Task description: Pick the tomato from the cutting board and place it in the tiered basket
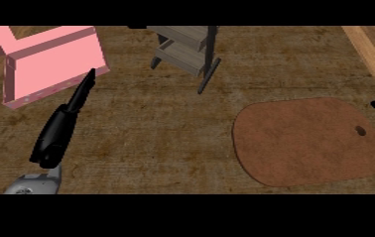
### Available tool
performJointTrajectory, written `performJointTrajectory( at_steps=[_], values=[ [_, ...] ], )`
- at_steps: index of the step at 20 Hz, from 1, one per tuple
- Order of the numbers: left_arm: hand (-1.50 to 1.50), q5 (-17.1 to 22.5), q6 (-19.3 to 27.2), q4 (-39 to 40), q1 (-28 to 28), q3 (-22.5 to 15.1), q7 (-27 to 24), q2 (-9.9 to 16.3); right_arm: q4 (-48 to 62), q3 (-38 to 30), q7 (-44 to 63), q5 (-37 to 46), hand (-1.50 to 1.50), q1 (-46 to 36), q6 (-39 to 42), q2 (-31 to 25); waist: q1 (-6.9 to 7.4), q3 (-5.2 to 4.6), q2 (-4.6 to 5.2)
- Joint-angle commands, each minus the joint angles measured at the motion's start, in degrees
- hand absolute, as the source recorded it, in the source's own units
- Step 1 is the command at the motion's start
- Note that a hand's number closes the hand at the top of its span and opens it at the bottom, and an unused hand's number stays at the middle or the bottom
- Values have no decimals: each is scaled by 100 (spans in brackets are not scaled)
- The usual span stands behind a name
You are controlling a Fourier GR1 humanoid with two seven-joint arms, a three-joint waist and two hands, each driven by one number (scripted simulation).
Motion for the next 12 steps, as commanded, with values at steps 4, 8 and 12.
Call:
performJointTrajectory(
  at_steps=[4, 8, 12],
  values=[
    [0, 253, -267, 207, -159, 308, -107, 243, -440, -515, 1792, -975, 150, -2453, 1052, 631, 51, 1, 2],
    [0, 73, -130, 94, -156, 94, 6, 30, -191, -208, 2369, -1161, 150, -3865, 1548, 202, 57, 6, 0],
    [0, 28, -69, 277, -169, 160, -210, 7, 664, 118, 2888, -1052, 150, -5027, 1170, 312, 107, 10, 32]
  ],
)
